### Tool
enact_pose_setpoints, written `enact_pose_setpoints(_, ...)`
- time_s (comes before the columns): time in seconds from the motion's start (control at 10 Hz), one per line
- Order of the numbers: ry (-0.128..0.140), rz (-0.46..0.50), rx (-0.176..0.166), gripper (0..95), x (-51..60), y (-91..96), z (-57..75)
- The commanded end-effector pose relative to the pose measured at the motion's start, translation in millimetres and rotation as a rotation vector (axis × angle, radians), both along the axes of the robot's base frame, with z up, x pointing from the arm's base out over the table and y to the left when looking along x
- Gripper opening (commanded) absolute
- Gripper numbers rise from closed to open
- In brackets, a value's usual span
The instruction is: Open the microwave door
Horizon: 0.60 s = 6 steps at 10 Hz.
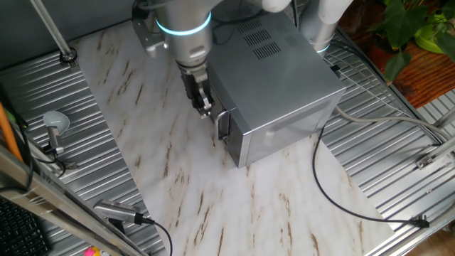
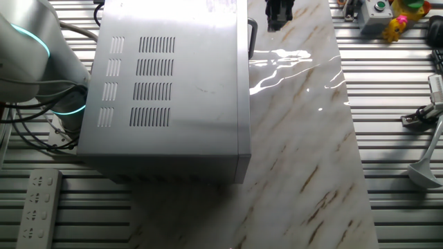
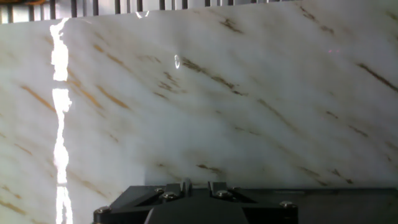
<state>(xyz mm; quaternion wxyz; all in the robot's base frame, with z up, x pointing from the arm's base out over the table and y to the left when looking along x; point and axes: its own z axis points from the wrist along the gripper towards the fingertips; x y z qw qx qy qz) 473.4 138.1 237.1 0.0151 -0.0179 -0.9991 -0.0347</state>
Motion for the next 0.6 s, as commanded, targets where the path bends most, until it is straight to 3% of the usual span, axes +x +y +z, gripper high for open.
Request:
enact_pose_setpoints(0.1, 0.000, -0.010, -0.006, 19.0, -3.4, 4.8, -3.5)
enact_pose_setpoints(0.6, 0.012, -0.036, -0.030, 19.0, -16.4, 12.2, -15.2)
